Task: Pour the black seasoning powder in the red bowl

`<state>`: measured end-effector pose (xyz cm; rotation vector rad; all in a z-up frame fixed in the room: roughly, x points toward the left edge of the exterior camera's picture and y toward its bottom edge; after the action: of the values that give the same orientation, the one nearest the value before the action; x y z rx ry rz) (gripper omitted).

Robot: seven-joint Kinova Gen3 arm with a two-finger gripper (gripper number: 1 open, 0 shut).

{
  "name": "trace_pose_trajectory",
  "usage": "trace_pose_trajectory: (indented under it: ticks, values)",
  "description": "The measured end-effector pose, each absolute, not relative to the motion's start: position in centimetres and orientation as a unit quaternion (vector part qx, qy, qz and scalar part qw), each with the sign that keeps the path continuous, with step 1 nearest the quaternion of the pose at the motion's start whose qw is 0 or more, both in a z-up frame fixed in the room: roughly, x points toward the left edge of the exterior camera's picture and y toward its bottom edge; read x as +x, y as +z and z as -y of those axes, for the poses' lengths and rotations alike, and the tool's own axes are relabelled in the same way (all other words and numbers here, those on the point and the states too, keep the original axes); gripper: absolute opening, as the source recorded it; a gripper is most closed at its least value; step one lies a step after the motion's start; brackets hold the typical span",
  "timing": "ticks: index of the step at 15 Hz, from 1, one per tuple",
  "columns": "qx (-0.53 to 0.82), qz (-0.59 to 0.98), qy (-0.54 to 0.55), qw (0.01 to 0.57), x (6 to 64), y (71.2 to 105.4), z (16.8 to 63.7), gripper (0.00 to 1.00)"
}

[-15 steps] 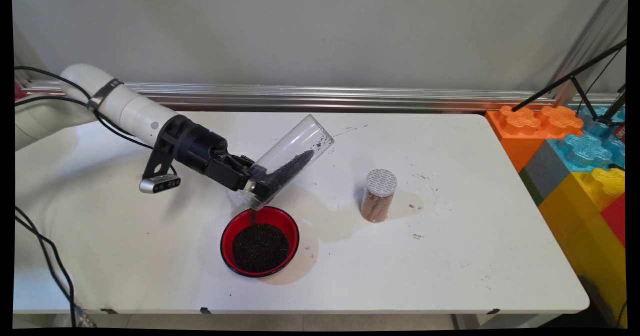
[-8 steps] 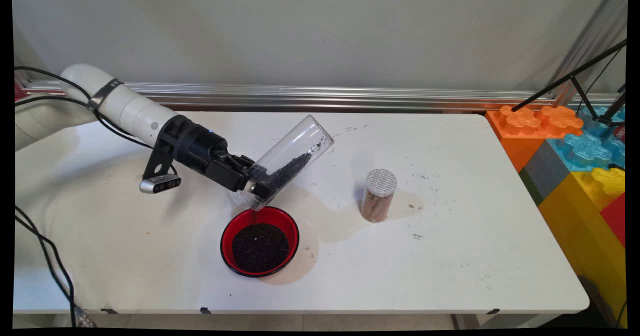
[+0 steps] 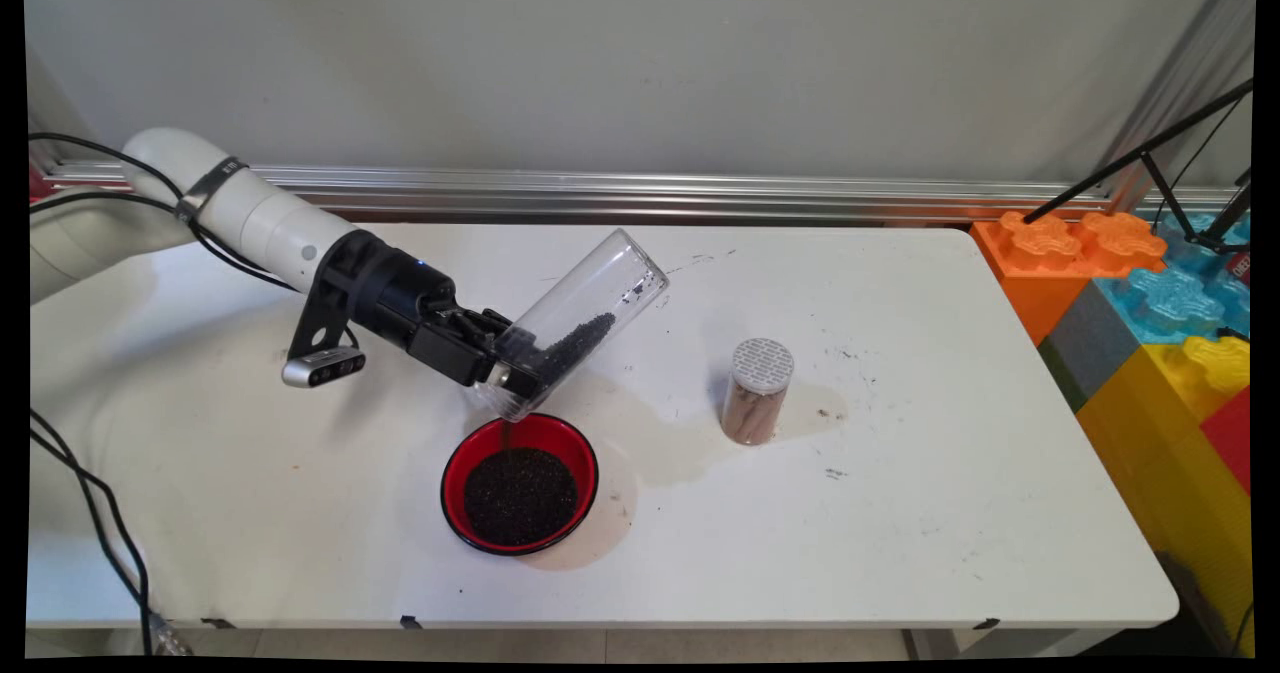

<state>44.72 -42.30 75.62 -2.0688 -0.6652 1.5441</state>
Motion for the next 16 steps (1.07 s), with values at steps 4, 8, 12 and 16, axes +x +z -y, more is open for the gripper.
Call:
trace_pose_trajectory:
  ticks: [4, 8, 12, 16]
  values:
    - [-0.756, 0.233, 0.566, 0.231, 44.72, 75.67, 42.32, 0.0]
    - [-0.758, 0.223, 0.57, 0.225, 44.68, 75.76, 42.36, 0.0]
    - [-0.759, 0.213, 0.574, 0.22, 44.67, 75.88, 42.41, 0.0]
    - [-0.761, 0.203, 0.578, 0.214, 44.67, 76.0, 42.48, 0.0]
